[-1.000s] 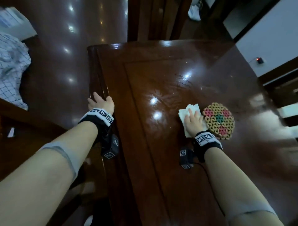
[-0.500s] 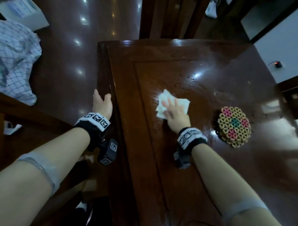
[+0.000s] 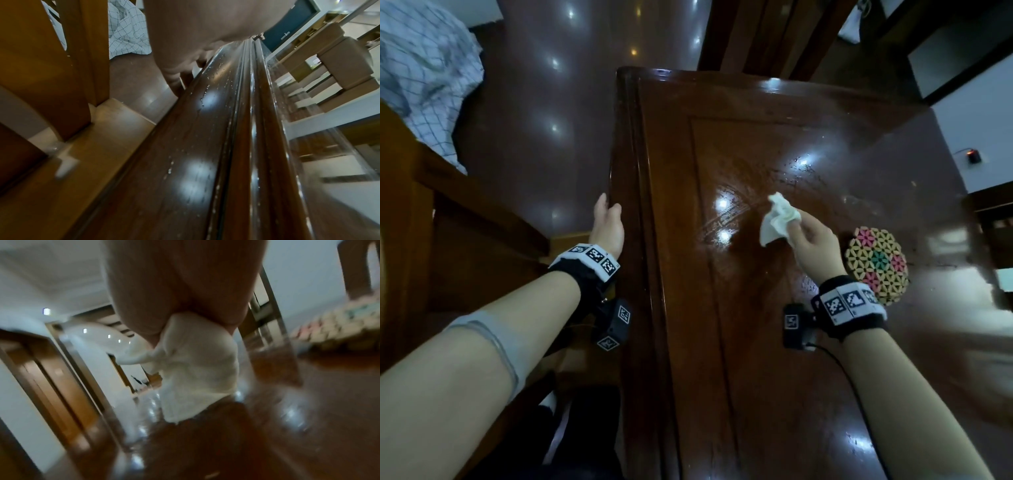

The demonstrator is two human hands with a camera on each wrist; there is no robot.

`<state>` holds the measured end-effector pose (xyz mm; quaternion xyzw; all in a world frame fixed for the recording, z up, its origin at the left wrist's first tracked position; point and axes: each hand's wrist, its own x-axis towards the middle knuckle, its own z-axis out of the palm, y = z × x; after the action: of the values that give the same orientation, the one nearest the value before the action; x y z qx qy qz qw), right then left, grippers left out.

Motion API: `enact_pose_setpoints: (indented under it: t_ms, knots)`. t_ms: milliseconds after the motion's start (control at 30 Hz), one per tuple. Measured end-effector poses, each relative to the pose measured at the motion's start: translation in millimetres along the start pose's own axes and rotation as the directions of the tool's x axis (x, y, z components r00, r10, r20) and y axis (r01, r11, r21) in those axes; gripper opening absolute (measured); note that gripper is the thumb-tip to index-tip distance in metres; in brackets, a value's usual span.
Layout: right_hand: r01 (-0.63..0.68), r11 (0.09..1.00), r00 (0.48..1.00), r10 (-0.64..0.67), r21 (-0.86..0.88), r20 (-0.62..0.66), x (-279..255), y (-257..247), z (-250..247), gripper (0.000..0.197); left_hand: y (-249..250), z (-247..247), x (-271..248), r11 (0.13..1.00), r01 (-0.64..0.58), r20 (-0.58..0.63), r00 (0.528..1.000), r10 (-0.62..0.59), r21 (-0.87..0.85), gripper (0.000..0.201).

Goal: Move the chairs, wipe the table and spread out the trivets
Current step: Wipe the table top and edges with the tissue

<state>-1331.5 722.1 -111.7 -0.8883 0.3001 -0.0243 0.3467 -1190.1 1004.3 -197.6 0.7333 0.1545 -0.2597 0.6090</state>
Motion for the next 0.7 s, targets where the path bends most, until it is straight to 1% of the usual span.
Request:
enact_pose_setpoints:
  t_ms: [33,67,100,133,167,233,300,367,433,467,500,533,600,667,700]
  knots:
    - [-0.056,0.989,0.995,0.066,-0.134,0.072,6,9,-3,0.039,-1,0,0,1.0,0.001,0.001,1.0,-0.001,0.005,0.055]
    - [-0.08,0.949,0.982,0.128,-0.306,0.14,10,20,-1,0.045,-2,0,0,1.0,0.0,0.003,1.0,0.0,0.012,0.055]
    - [-0.065,0.891,0.97,0.163,-0.449,0.183,13,32,5,0.05,-3,0,1,1.0,-0.003,0.006,1.0,0.003,0.018,0.055]
    - [-0.037,0.851,0.968,0.159,-0.524,0.191,14,43,14,0.053,-5,0,2,1.0,-0.006,0.01,1.0,0.006,0.023,0.054]
    - [-0.03,0.845,0.971,0.15,-0.534,0.184,13,50,21,0.053,-6,0,2,1.0,-0.006,0.018,1.0,0.006,0.026,0.054]
    - [-0.05,0.878,0.977,0.143,-0.476,0.161,5,54,33,0.05,-9,-1,2,1.0,-0.004,0.022,1.0,0.003,0.029,0.054]
    - [0.005,0.9,0.98,0.082,-0.437,0.179,-18,53,42,0.05,-12,-3,2,0.999,0.014,0.016,1.0,-0.014,0.033,0.053]
    - [0.166,0.902,0.976,-0.092,-0.398,0.2,-52,47,54,0.049,-15,-4,-2,0.999,0.031,0.017,0.999,-0.031,0.025,0.053]
    - [0.329,0.885,0.932,-0.249,-0.33,0.263,-88,39,66,0.049,-17,-5,-6,0.999,0.046,0.055,0.997,-0.046,0.005,0.052]
    - [0.383,0.879,0.909,-0.303,-0.285,0.288,-101,35,72,0.049,-19,-5,-7,0.999,0.053,0.089,0.995,-0.052,-0.014,0.051]
    - [0.393,0.891,0.897,-0.316,-0.228,0.308,-107,29,75,0.05,-21,-5,-8,0.998,0.057,0.121,0.991,-0.053,-0.033,0.05]
    - [0.36,0.917,0.901,-0.295,-0.171,0.317,-107,21,77,0.05,-23,-6,-8,0.997,0.066,0.153,0.986,-0.059,-0.039,0.049]
    - [0.271,0.956,0.927,-0.226,-0.116,0.301,-88,8,80,0.046,-25,-10,-8,0.997,0.07,0.197,0.979,-0.061,-0.043,0.05]
    - [0.214,0.956,0.948,-0.153,-0.203,0.279,-53,-5,85,0.044,-30,-15,-2,0.996,0.071,0.237,0.97,-0.057,-0.053,0.053]
    - [0.207,0.941,0.948,-0.125,-0.269,0.294,-32,-14,89,0.046,-34,-17,1,0.996,0.076,0.249,0.967,-0.061,-0.052,0.055]
